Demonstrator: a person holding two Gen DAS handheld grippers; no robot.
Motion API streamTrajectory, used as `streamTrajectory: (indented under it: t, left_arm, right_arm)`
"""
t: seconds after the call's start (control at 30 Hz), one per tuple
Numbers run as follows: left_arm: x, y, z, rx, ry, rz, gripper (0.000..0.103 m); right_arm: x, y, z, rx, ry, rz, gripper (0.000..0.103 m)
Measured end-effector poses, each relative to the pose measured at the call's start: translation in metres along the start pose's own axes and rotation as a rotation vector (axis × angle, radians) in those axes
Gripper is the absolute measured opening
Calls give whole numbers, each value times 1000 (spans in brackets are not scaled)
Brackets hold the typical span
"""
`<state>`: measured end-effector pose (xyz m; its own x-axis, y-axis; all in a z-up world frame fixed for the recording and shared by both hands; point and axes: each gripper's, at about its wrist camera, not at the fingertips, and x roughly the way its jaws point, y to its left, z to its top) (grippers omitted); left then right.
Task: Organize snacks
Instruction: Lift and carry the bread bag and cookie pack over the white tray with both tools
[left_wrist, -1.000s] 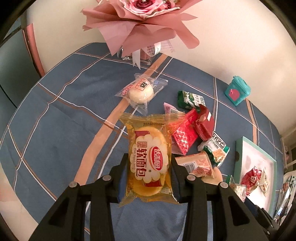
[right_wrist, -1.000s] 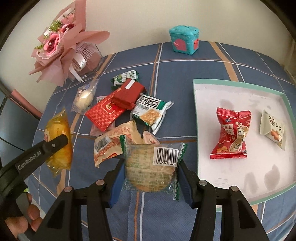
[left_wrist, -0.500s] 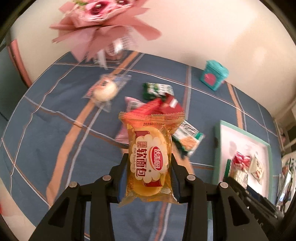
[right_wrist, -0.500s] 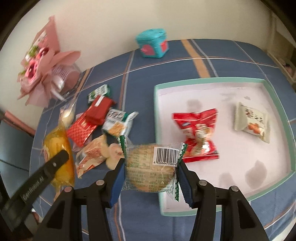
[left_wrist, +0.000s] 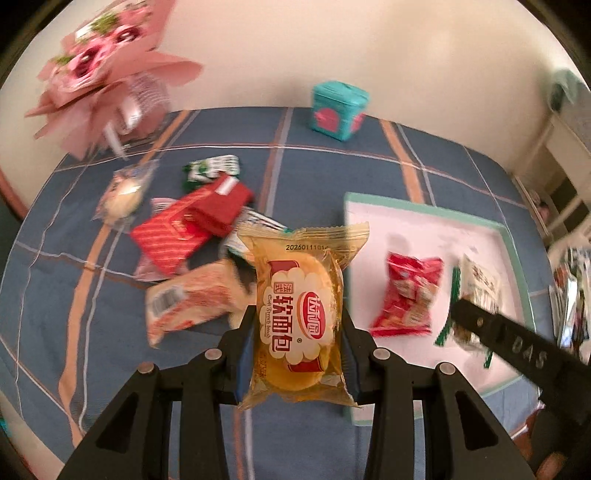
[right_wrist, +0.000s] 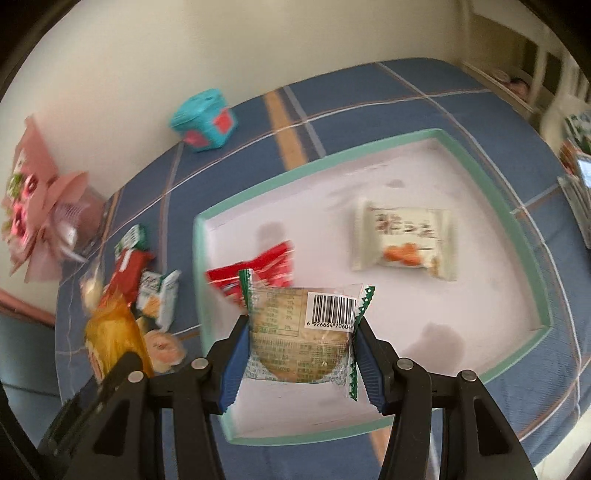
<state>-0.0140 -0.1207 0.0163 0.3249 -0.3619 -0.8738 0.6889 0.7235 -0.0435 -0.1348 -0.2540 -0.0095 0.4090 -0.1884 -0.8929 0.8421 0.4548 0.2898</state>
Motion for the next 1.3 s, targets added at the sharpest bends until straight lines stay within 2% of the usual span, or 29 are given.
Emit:
streamTrajectory:
  t: [0.37,0.6,0.93,1.3]
  left_arm:
    - [9,-63,-18,148,49,-60,41]
    - [16,-84,-26,206,77,-64,41]
    - [33,-94,-34,249,135,-48,41]
    - [51,-91,-35,224,165,-17,43]
  right_arm:
    - [-10,-61,17,124,-14,-58,58]
    - [-12,-88,20,180,-18,-93,58]
    - [6,-92,16,166,52,-117,58]
    - [28,-89,9,137,128,-134,59]
